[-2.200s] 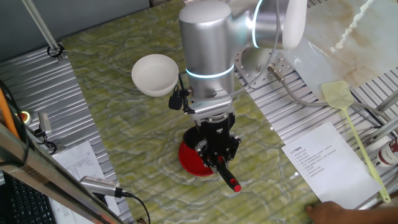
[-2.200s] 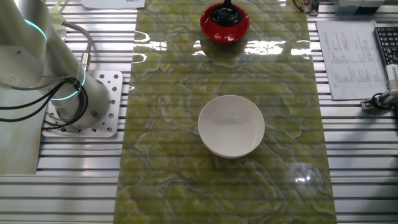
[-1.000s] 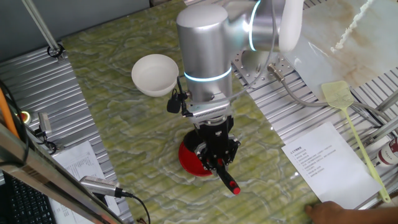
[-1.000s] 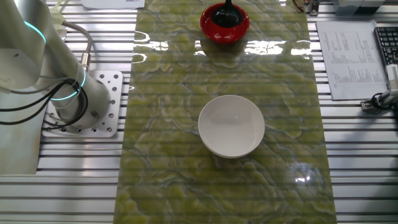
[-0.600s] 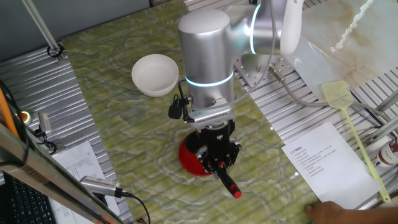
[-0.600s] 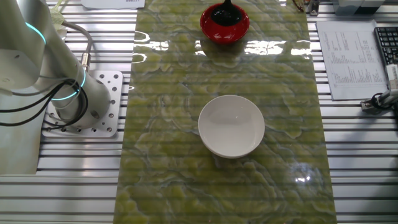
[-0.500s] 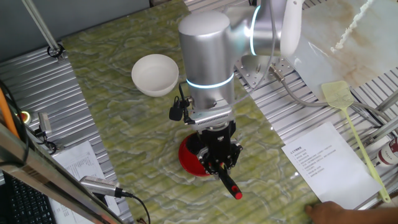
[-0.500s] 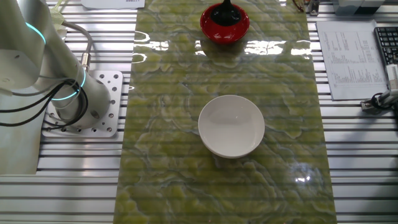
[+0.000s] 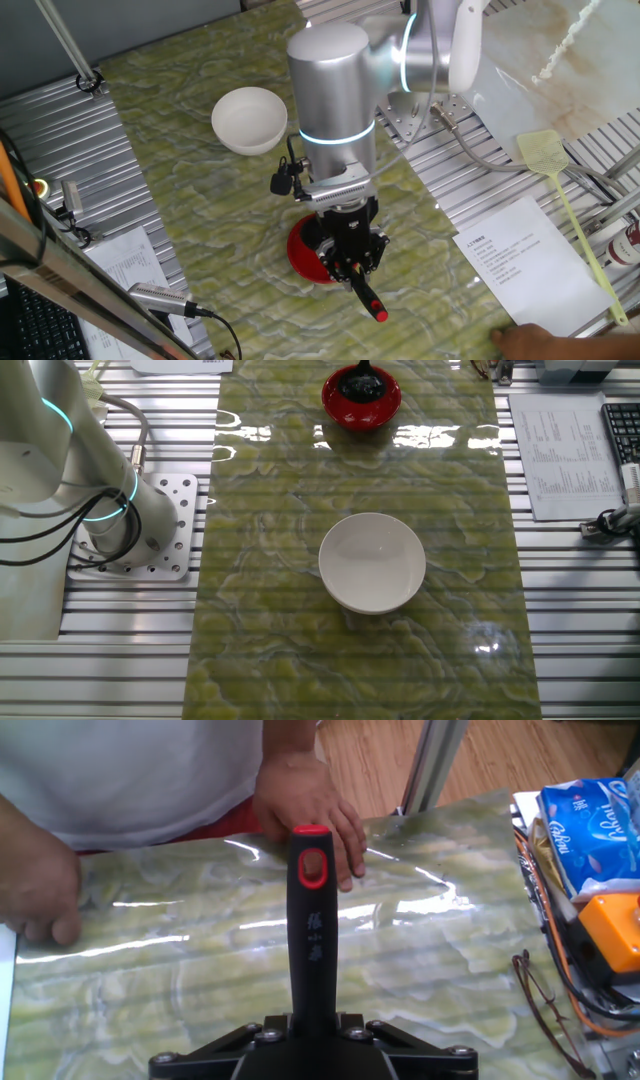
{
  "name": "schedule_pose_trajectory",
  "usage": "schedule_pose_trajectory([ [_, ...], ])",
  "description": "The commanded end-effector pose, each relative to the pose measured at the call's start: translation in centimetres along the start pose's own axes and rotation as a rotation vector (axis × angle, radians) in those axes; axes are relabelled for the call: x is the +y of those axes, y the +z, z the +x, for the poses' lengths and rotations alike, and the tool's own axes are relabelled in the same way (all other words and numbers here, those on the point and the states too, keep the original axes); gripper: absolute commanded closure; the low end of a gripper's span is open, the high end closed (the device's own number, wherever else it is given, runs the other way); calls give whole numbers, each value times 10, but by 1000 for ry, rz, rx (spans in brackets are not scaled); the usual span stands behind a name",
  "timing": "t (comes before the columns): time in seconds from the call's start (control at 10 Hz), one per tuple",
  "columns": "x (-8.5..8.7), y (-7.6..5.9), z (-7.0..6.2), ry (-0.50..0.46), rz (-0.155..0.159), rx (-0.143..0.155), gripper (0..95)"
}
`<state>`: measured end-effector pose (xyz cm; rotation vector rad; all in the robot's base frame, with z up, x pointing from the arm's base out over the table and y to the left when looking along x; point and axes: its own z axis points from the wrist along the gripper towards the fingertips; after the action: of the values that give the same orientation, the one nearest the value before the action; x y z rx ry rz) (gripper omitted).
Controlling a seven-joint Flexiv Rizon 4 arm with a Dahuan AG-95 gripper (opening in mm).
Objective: Scoop water with a large spoon from one bowl to another
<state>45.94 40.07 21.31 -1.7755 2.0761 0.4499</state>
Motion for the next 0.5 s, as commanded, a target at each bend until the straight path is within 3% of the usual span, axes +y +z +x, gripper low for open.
schedule_pose_trajectory([
  [0.1, 0, 0, -1, -1, 0, 0, 950],
  [0.5, 0, -1, -4, -14, 1, -17, 950],
])
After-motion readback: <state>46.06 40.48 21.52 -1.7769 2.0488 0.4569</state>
